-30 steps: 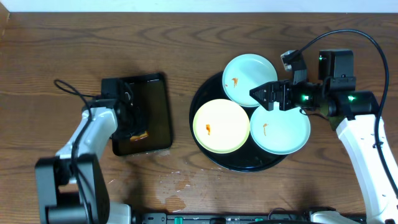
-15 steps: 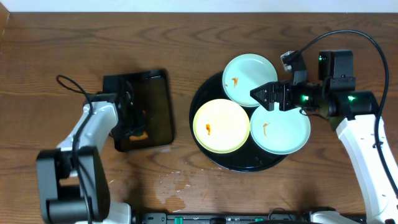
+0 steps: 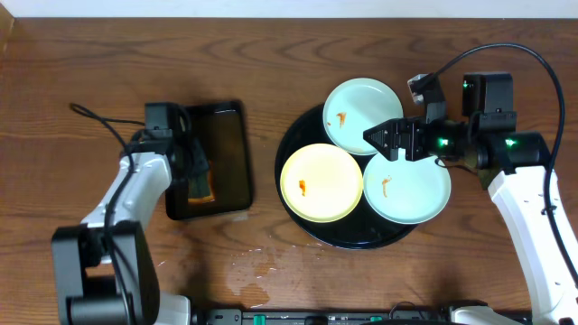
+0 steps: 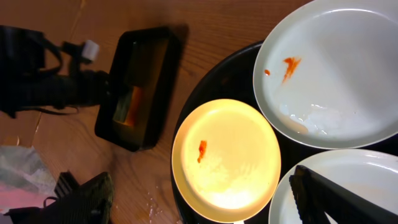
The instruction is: Clean dirty plates on tray and stack at the side
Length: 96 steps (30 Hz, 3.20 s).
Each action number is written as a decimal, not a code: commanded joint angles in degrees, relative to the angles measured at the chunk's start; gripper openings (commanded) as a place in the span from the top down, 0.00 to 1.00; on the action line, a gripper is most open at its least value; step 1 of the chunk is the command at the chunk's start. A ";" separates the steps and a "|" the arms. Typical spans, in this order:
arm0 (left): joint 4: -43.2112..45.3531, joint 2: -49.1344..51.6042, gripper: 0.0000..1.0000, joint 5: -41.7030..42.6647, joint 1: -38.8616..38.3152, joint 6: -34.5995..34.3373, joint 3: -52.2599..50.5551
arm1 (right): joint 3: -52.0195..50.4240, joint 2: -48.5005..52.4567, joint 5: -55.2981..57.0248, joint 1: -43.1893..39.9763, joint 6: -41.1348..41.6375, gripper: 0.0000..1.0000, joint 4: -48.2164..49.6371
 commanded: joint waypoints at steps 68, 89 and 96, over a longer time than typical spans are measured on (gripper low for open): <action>-21.00 -10.27 0.92 4.55 -6.43 3.08 13.03 | -3.19 13.55 27.21 13.18 5.22 0.56 0.87; -18.71 -10.47 0.92 10.51 -17.11 -1.90 13.03 | -3.08 30.64 19.45 11.23 -4.50 0.96 6.54; -11.23 -7.72 0.93 10.54 -24.24 -7.39 13.00 | -3.02 30.23 27.34 10.56 5.16 0.99 6.45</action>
